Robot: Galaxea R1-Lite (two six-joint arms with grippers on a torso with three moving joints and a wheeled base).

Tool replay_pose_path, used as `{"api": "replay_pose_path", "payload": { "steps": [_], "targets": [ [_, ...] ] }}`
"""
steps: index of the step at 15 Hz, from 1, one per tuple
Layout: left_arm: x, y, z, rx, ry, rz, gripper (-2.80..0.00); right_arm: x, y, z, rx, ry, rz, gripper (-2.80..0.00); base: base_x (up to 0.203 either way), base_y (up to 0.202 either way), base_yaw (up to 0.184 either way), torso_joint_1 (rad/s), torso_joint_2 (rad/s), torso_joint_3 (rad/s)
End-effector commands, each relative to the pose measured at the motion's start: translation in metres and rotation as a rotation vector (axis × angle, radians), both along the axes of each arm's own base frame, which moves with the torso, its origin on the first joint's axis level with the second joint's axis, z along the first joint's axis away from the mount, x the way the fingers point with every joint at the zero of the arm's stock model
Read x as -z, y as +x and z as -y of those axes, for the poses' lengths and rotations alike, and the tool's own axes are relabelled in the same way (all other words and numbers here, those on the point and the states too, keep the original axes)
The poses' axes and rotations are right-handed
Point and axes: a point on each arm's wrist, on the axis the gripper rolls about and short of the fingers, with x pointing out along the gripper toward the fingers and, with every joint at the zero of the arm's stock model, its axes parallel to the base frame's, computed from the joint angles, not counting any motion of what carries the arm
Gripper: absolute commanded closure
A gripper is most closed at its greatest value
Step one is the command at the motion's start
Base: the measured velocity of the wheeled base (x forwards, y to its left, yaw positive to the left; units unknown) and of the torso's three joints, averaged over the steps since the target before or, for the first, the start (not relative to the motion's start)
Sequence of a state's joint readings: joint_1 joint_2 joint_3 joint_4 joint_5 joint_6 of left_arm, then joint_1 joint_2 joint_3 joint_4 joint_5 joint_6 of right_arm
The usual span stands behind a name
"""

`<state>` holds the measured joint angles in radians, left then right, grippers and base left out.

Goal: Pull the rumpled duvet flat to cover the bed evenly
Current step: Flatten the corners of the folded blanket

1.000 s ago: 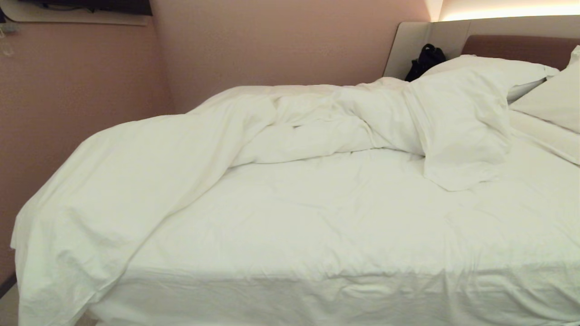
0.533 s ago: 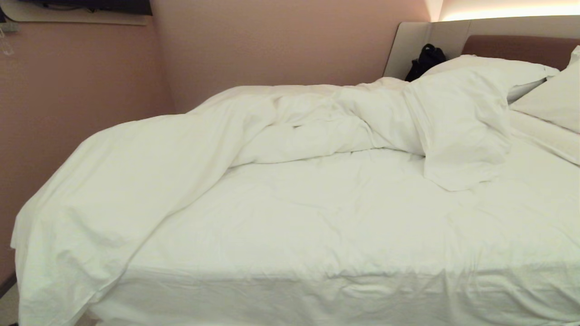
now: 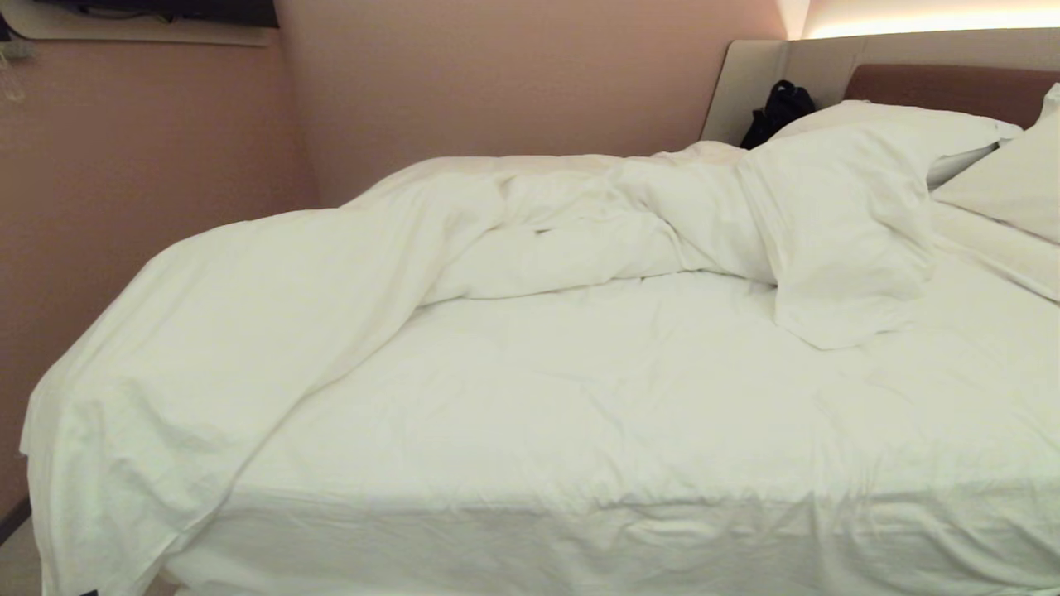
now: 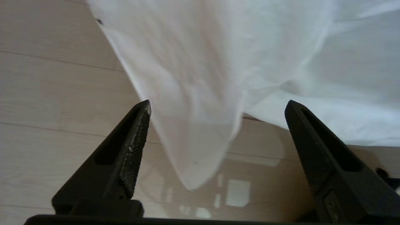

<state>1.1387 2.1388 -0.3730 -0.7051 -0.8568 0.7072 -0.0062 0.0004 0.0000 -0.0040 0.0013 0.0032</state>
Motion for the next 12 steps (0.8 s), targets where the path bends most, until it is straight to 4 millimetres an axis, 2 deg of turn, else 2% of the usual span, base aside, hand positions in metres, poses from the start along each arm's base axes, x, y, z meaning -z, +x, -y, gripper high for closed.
{"api": "replay_pose_path", "payload": {
  "steps": [1,4,8,12],
  "targets": [
    [-0.005,-0.005,0.005,-0.005,0.007,0.009,-2.8,0.0,0.0,0.0,0.0,0.0,0.001,0.0,0.0,0.0,0.0,0.0,0.0,0.0],
    [-0.007,-0.009,0.01,-0.013,-0.001,0.008,-2.8,0.0,0.0,0.0,0.0,0.0,0.001,0.0,0.0,0.0,0.0,0.0,0.0,0.0],
    [-0.002,-0.001,0.0,0.001,0.008,0.013,-2.8,0.0,0.0,0.0,0.0,0.0,0.001,0.0,0.0,0.0,0.0,0.0,0.0,0.0],
    [0.003,0.011,0.0,0.042,0.005,0.01,-2.8,0.0,0.0,0.0,0.0,0.0,0.001,0.0,0.0,0.0,0.0,0.0,0.0,0.0]
  ]
}}
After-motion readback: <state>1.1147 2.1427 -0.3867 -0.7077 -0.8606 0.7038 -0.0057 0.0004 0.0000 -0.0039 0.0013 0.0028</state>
